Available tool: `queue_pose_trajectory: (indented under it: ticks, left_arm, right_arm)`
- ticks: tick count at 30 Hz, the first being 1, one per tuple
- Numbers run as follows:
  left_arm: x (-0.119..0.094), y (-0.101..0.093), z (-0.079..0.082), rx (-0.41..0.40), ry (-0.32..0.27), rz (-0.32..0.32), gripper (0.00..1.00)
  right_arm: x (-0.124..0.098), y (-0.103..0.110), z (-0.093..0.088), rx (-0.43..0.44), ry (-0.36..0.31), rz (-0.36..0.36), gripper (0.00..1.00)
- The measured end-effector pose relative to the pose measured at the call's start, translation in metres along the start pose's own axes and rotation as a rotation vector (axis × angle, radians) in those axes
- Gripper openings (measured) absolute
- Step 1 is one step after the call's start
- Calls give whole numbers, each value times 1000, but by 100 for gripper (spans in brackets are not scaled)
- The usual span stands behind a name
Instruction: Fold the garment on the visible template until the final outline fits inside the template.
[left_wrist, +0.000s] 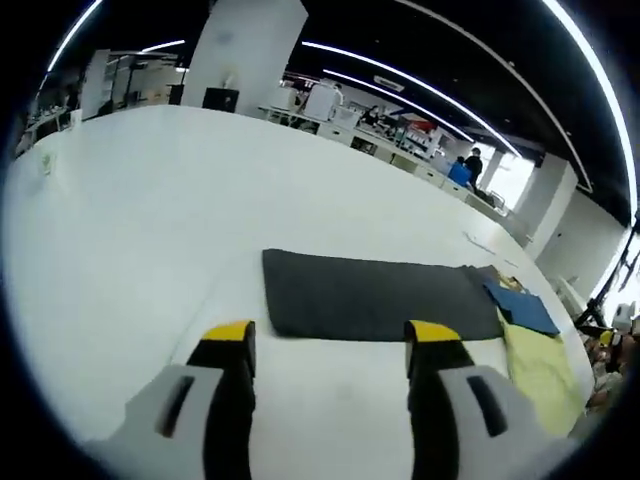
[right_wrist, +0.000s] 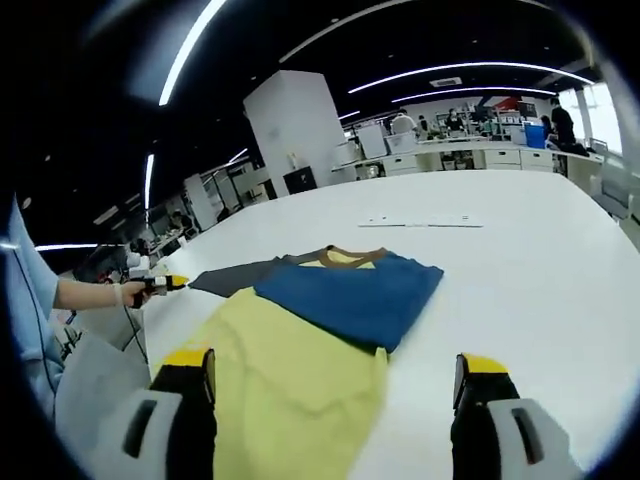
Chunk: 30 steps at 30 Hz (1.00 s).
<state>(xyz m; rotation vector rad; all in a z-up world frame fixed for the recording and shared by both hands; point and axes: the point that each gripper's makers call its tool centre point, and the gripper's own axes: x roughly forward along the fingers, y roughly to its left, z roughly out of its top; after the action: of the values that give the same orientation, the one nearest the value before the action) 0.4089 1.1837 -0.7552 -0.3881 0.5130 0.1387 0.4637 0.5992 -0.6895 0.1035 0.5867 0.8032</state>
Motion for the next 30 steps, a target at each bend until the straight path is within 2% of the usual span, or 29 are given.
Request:
queue_pose_trajectory:
  ticks: [3, 6, 11, 15, 18, 22, 24, 26, 30]
  left_arm:
    - [2, 7, -1, -20, -6, 24, 48]
    - [4, 10, -1, 2, -11, 42, 44]
    - [6, 8, -2, -23, -4, 48, 30]
    - [9, 10, -3, -20, -12, 60, 23]
    - [10, 15, -3, -75, -22, 81, 16]
    - [7, 17, -6, -129, -31, 95, 0]
    - [6, 16, -6, -137, -42, 95, 0]
    - [4, 16, -5, -112, -49, 97, 0]
    - [-1, 11, 4, -90, -73, 83, 0]
  right_arm:
    - [-2, -1, -2, 3, 7, -5, 100]
    - [-4, -3, -3, 10, 12, -11, 100]
    - [-5, -5, -4, 17, 14, -17, 100]
    - [-5, -4, -5, 17, 20, -15, 100]
    - [-4, -2, -5, 15, 23, -13, 100]
    - [-3, -1, -7, 11, 32, -12, 100]
    - [-3, 0, -7, 14, 30, -9, 99]
    - [-3, 2, -8, 15, 30, -7, 99]
    - [-4, 3, -8, 16, 28, -5, 99]
